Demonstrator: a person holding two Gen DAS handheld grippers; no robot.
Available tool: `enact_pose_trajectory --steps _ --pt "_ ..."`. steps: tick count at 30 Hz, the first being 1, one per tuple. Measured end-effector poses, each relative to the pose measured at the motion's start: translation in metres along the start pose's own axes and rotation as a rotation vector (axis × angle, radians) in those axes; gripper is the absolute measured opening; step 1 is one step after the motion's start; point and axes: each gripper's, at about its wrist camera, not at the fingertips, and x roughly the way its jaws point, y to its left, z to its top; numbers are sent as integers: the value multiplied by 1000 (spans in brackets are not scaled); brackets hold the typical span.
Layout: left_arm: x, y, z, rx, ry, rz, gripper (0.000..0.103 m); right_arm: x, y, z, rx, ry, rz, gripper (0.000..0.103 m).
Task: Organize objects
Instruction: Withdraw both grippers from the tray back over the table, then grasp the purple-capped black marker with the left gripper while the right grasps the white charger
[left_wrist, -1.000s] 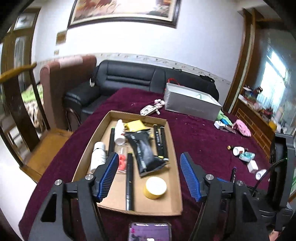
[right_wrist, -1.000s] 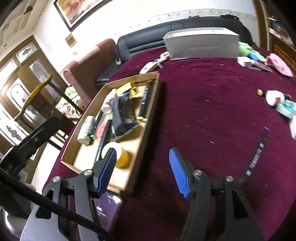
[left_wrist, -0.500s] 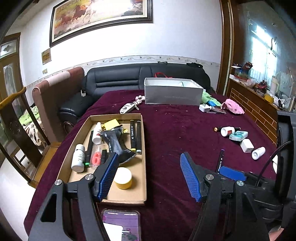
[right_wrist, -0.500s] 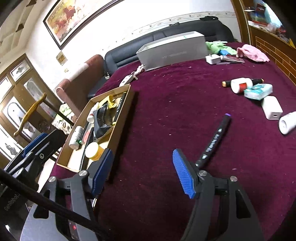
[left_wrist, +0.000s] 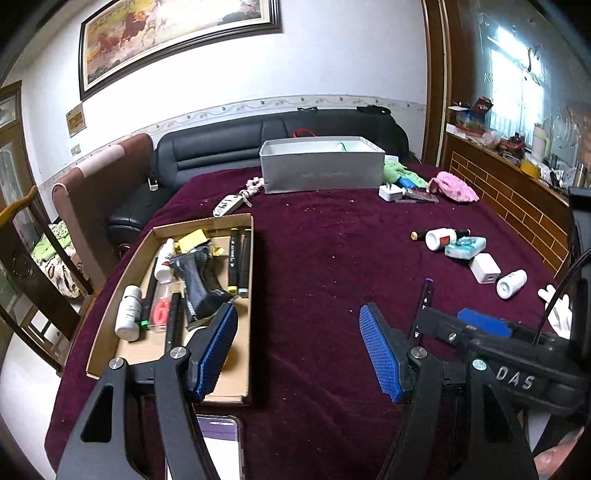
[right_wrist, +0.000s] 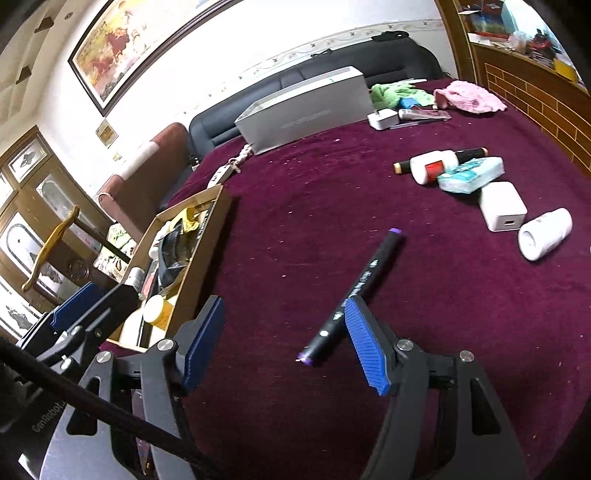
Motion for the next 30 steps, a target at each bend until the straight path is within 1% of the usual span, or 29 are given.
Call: enact_pose_trajectory --steps 5,8,12,17,21,26,30 --pt "13 -7 -1 -8 43 -26 63 -6 -19 5 20 -8 -21 67" --pt "21 -8 -2 -33 74 -50 63 -11 -33 9 34 -18 -40 67" --pt "34 -13 -7 -47 121 -81 63 -20 -55 14 59 -50 -78 67" --pt "52 -29 -16 -14 163 -124 63 -25 -85 18 115 -73 -118 67" --pt "71 -53 -20 27 204 -177 62 -26 -107 18 175 -72 -120 67" --pt "90 -79 -14 73 206 -174 62 -39 -126 27 187 -92 -156 67" --pt "113 -99 -13 107 225 -147 62 -57 -150 39 225 -120 -192 67"
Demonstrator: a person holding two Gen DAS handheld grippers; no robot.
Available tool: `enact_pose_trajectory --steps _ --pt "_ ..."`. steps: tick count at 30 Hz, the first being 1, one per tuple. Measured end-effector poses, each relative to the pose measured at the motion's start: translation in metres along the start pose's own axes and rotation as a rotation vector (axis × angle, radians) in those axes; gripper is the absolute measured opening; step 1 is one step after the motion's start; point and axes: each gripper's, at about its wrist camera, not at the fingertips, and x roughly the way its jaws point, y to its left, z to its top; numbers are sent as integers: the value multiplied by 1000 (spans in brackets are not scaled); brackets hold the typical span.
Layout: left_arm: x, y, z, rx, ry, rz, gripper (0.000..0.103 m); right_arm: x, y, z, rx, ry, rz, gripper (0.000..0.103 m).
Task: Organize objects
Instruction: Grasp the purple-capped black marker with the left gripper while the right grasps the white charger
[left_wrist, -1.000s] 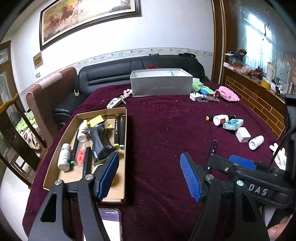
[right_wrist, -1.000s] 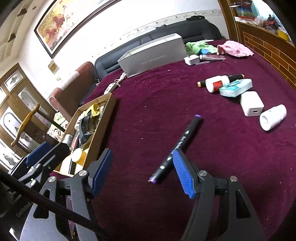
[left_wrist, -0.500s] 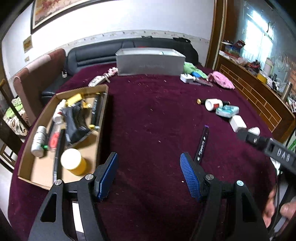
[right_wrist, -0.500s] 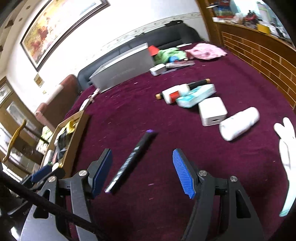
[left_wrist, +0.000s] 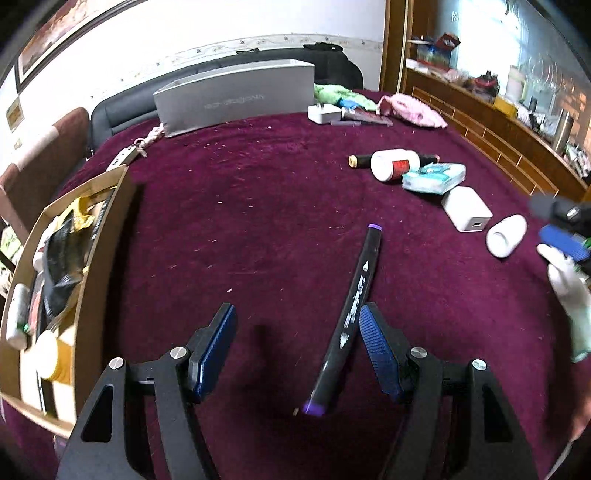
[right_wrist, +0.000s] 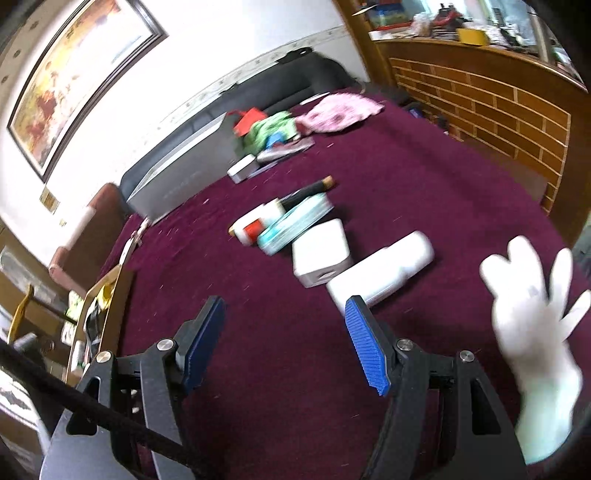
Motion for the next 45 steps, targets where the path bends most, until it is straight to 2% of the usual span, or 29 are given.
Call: enact_pose_trajectory --steps 5,6,9,10,11,13,16,20,25,28,30,32,33,38,45 --pt "21 -11 1 20 36 22 62 0 -20 25 12 1 -59 67" --pt "20 -10 0 10 18 16 62 2 -22 29 13 6 -67 67" --pt "21 -6 1 -17 38 -15 57 16 -24 42 0 39 -84 67" --pt "18 -5 1 -12 34 -22 40 21 -22 44 -9 51 -88 67" --pt "17 -6 1 -9 31 -28 17 28 -20 47 -20 66 -92 67" --pt "15 -5 1 -14 41 -46 12 44 -12 49 -66 122 -113 67" --pt "12 -4 -1 -22 46 -55 11 66 2 47 -149 180 -169 67" --pt "13 -4 -2 -37 41 -52 11 85 9 46 -195 219 -238 67" --pt "16 -6 0 -48 26 -44 13 102 9 48 -177 256 -250 67" --pt "17 -2 -1 -77 4 -67 14 109 13 47 -175 274 -258 66" --pt "17 3 -1 -85 12 -98 13 114 17 43 -194 293 -263 60" --pt "15 9 -1 -113 28 -133 11 115 22 40 -233 288 -300 44" --pt "14 13 -2 -130 38 -159 11 114 23 39 -238 291 -292 43" --pt "3 21 -9 -156 33 -187 11 101 30 28 -233 318 -220 43" --pt "-26 27 -17 -160 -20 -199 11 73 42 -1 -211 327 -93 43"
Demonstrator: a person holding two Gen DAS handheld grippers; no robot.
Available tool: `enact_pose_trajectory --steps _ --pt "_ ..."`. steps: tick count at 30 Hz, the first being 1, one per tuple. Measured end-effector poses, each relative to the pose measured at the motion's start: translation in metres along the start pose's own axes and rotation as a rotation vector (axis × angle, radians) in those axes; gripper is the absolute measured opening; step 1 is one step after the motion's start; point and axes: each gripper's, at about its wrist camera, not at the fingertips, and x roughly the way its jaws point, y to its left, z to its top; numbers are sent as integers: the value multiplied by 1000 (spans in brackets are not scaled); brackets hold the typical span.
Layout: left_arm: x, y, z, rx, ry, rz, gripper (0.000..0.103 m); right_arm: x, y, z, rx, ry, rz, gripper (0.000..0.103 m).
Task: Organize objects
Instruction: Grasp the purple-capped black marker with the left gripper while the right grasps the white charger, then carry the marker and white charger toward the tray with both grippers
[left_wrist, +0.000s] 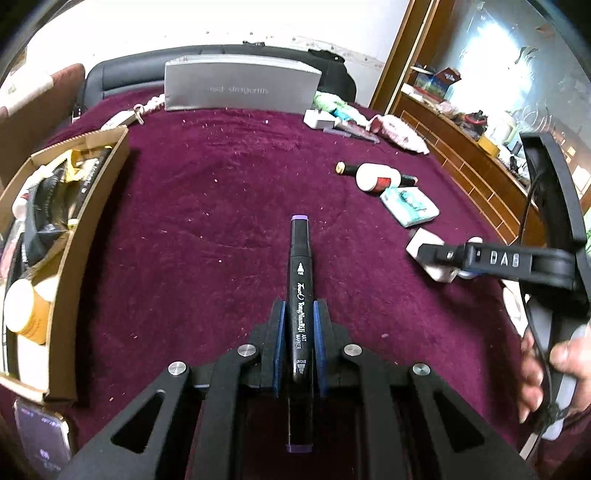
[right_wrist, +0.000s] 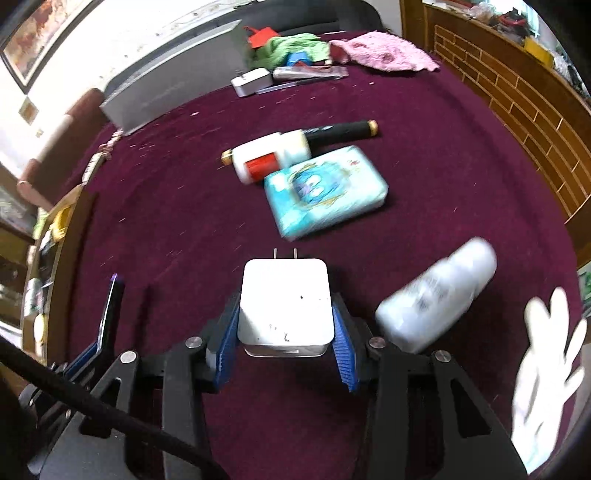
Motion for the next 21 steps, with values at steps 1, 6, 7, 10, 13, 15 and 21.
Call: enact_pose_trajectory --steps 1,6,7,10,13,15,21 --pt "-5 0 -1 4 -11 0 11 -3 2 -4 -2 -3 18 43" --pt "-33 9 -5 -11 -51 -15 11 -16 15 -24 18 13 153 43" --pt "-38 12 -5 -15 -57 -16 12 -18 18 -26 19 14 168 43" --pt "-54 21 -8 -26 -85 -17 12 -25 33 -31 8 7 203 43" --pt "-73 35 -11 -44 -118 -10 12 -32 53 -33 -16 -2 248 43" --pt "-85 48 -12 -58 -142 9 12 -37 71 -34 -40 -9 277 43" --pt "-114 109 -13 -141 -198 91 12 -37 126 -34 -108 11 369 43"
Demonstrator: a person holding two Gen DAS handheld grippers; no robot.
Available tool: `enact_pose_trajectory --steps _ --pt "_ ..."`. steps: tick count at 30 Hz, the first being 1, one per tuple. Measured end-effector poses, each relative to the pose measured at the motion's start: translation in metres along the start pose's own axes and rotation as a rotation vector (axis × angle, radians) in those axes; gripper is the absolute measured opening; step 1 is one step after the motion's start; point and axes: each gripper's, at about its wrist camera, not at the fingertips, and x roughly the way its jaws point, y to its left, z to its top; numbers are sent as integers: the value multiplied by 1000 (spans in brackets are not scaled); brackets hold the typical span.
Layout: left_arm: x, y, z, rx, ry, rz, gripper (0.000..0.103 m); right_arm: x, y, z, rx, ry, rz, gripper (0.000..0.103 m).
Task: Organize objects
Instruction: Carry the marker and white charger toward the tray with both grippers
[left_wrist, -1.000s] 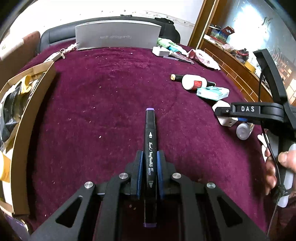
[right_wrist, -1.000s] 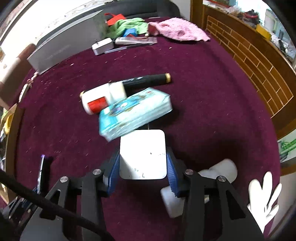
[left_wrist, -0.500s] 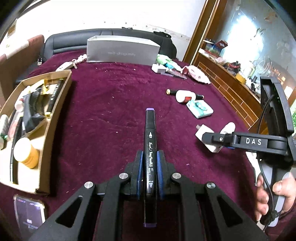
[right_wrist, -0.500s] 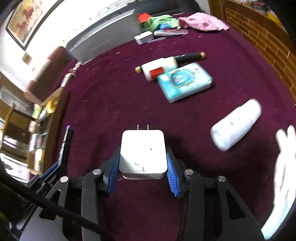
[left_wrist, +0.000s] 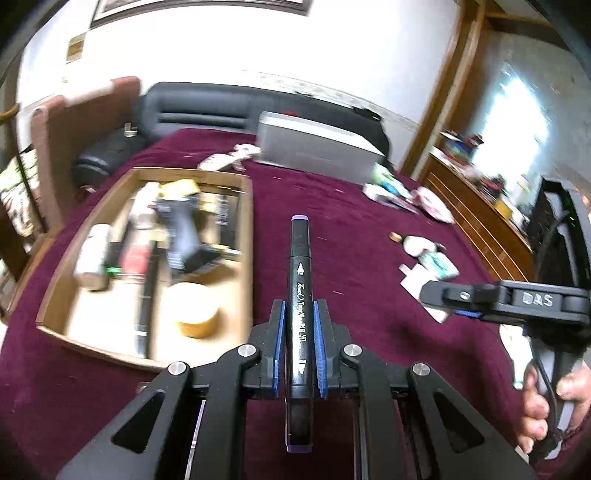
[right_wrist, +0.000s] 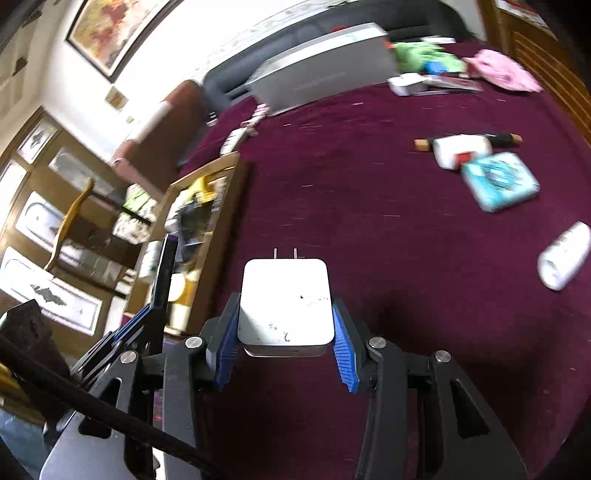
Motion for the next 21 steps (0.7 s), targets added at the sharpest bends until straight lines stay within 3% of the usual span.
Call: enact_pose_trajectory --steps 7,11,21 --pt "-5 72 17 -56 -25 107 12 38 58 12 -55 44 73 44" --pt "7 108 27 -82 1 158 12 65 84 19 -68 85 107 44" --pt "50 147 27 -98 89 175 12 140 136 22 -130 201 92 44"
